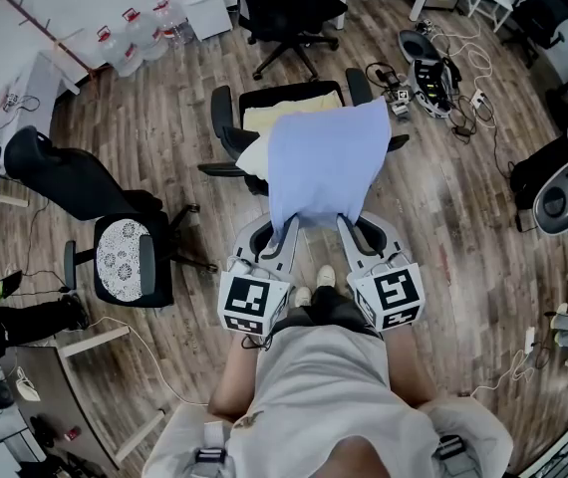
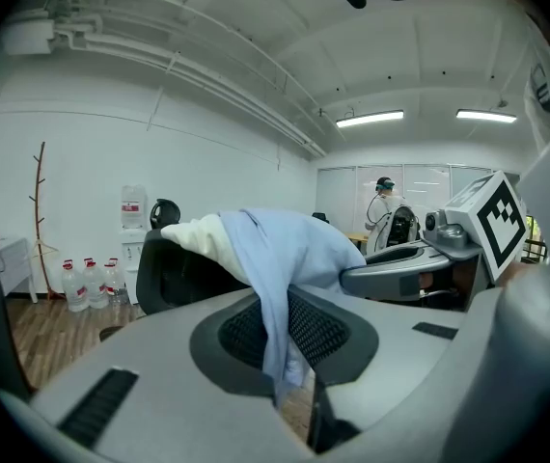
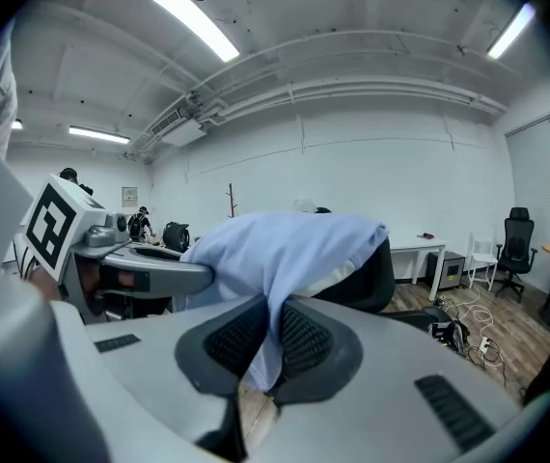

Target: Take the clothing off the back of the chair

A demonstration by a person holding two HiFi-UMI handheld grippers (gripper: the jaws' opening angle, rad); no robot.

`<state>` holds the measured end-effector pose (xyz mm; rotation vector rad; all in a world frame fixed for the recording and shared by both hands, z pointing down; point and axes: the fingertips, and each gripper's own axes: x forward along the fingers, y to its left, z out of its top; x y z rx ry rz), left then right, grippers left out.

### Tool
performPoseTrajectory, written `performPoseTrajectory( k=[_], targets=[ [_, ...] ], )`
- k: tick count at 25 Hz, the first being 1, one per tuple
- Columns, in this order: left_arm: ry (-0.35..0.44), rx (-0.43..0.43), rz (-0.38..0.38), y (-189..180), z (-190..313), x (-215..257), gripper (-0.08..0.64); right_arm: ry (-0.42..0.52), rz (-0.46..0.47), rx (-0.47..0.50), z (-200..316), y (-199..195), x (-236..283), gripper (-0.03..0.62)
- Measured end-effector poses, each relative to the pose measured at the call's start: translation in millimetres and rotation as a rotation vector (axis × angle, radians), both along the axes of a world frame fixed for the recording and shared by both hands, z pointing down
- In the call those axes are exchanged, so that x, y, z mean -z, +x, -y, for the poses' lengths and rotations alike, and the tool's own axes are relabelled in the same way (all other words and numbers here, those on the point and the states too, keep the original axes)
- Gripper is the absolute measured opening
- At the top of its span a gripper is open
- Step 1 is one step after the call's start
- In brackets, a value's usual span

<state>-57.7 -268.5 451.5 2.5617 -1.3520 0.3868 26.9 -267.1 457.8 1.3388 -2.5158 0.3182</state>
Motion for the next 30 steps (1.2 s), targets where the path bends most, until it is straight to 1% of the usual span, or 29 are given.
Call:
performPoseTrajectory(
  k=[15,30],
  targets=[
    [0.008,-0.02,0.008,2.7,-3.0,6.1,0.049,0.013,-0.007,-0.011,-3.0,1.4,4.8,0.043],
    [0.036,-0.04,-0.001,3.3,-17.0,19.0,0.048,0.04,-0.012,-0.03,-17.5,2.5,18.6,0.041]
  ],
)
